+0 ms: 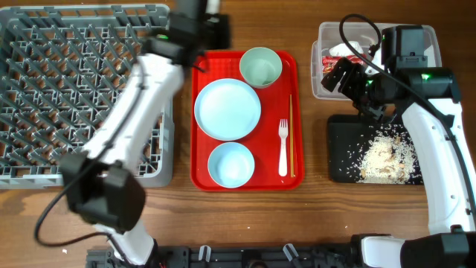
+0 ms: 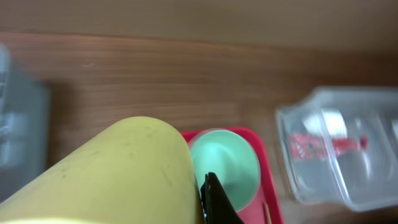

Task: Sort waste into correct bins and load items into the dishwasher rack
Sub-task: 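Carry the yellow cup to the gray rack and release it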

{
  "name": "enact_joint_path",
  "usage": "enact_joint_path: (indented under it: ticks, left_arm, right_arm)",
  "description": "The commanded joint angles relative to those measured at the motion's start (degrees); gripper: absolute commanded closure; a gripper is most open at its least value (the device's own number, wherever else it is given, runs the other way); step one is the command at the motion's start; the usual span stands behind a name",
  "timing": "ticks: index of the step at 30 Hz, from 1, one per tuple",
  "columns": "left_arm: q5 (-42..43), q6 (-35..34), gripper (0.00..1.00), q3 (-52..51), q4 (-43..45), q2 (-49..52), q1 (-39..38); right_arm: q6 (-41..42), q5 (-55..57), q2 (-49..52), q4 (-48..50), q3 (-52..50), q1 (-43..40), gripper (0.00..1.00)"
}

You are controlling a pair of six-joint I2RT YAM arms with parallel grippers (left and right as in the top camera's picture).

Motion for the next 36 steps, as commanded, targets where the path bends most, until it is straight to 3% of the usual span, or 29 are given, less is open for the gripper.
enact_joint_path:
  ticks: [1, 5, 10, 15, 24, 27, 30, 32, 33, 36]
  left_arm:
    - [14.1, -9.2, 0.96, -0.1, -4.0, -4.6, 11.8]
    - [36.0, -11.8, 0.96, -0.3, -10.8, -3.1, 27.8]
    - [46.9, -9.4, 0.96, -3.8, -12.1, -1.1, 40.3]
    - [60.3, -9.4, 0.96, -9.3, -4.3, 1.8, 49.0]
    - [61.4, -9.6, 0.96, -11.5, -1.0, 8.7, 51.8]
    - [61.2, -9.4, 0.81, -11.5, -0.9, 9.3, 52.3]
    - [61.0, -9.4, 0.79, -11.5, -0.6, 9.7, 52.8]
    - [59.8, -9.4, 0.72, -11.5, -0.6, 10.0, 52.8]
    - [56.6, -9.4, 0.68, -11.5, -1.1, 10.1, 52.8]
    - [48.8, -9.4, 0.69, -11.5, -2.5, 10.1, 52.8]
  right_arm:
    - [0.5, -0.5, -0.4, 0.1, 1.0, 0.1, 0.0]
    - [0.4, -0.5, -0.4, 0.1, 1.0, 0.1, 0.0]
    - [0.5, -0.5, -0.4, 0.1, 1.0, 0.1, 0.0]
    - [0.5, -0.5, -0.4, 0.1, 1.0, 0.1, 0.0]
    - [0.5, -0.5, -0.4, 0.1, 1.0, 0.1, 0.0]
    - [0.5, -0.5, -0.4, 0.1, 1.0, 0.1, 0.0]
    - [0.5, -0.5, -0.4, 0.1, 1.0, 0.1, 0.0]
    - [0.5, -0.5, -0.4, 0.2, 1.0, 0.1, 0.0]
    - [0.5, -0.5, -0.4, 0.1, 1.0, 0.1, 0.0]
    - [0.5, -0.5, -0.4, 0.2, 1.0, 0.1, 0.0]
